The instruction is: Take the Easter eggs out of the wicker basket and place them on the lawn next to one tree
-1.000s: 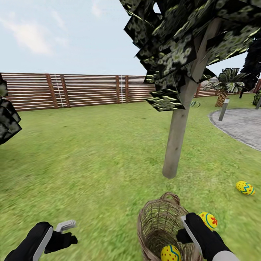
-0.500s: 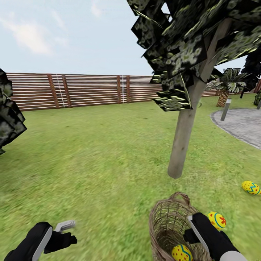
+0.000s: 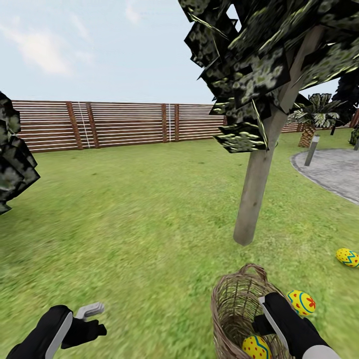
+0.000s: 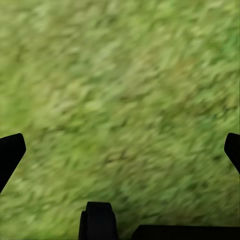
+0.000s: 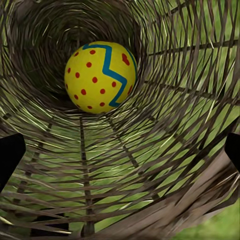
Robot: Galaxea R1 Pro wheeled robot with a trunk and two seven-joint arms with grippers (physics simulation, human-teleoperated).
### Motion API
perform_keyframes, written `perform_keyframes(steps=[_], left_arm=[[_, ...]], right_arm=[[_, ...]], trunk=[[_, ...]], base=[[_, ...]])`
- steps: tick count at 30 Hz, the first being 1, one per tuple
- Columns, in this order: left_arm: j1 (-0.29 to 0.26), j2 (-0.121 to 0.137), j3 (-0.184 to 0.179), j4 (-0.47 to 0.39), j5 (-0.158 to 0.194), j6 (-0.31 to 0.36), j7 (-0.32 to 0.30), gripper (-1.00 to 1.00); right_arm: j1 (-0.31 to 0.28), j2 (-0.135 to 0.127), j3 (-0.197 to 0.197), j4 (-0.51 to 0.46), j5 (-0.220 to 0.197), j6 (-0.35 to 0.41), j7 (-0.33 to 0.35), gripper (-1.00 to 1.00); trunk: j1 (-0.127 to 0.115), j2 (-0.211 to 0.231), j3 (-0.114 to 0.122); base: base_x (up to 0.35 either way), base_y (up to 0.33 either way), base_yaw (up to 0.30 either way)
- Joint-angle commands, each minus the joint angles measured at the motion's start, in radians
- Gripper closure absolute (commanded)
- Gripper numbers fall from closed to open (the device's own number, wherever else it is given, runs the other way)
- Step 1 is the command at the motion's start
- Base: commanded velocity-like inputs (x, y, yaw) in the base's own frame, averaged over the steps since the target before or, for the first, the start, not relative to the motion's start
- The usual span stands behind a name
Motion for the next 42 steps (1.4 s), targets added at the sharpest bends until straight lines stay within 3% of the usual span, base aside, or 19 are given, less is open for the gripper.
perform_keyframes(steps=[1, 17, 30, 35, 40, 41, 42], left_arm=[[0.0, -0.001, 0.002, -0.001, -0.002, 0.005, -0.005, -1.0], [0.0, 0.004, 0.004, 0.005, -0.002, 0.005, -0.003, -1.0], [0.0, 0.021, 0.008, 0.005, -0.002, 0.005, -0.002, -1.0], [0.0, 0.039, 0.048, 0.005, -0.002, 0.005, -0.003, -1.0], [0.0, 0.044, 0.058, -0.004, -0.002, 0.0, -0.006, -1.0], [0.0, 0.047, 0.061, -0.01, -0.002, -0.013, -0.006, -1.0], [0.0, 0.055, 0.08, -0.019, -0.001, -0.082, -0.006, -1.0]], right_arm=[[-0.001, -0.001, 0.005, -0.001, 0.001, 0.005, -0.001, -1.0], [-0.001, -0.009, 0.005, -0.001, 0.002, 0.005, -0.001, -1.0], [-0.001, -0.026, 0.002, 0.0, 0.002, 0.006, -0.001, -1.0], [-0.001, -0.03, 0.002, 0.0, 0.001, 0.006, -0.001, -1.0], [-0.001, -0.028, -0.008, 0.0, 0.002, 0.006, -0.001, -1.0], [-0.001, -0.028, -0.011, 0.0, 0.002, 0.006, -0.001, -1.0], [-0.001, -0.027, -0.014, 0.0, 0.002, 0.006, -0.001, -1.0]], trunk=[[0.0, 0.0, -0.001], [0.0, 0.0, -0.001], [0.0, 0.0, -0.001], [0.0, 0.0, -0.001], [0.0, 0.0, -0.001], [0.0, 0.0, -0.001], [0.0, 0.0, -0.001]], base=[[0.0, 0.0, 0.0], [0.226, 0.095, 0.0], [0.029, 0.007, 0.0], [0.0, 0.0, 0.0], [0.0, 0.0, 0.0], [0.0, 0.0, 0.0], [0.0, 0.0, 0.0]])
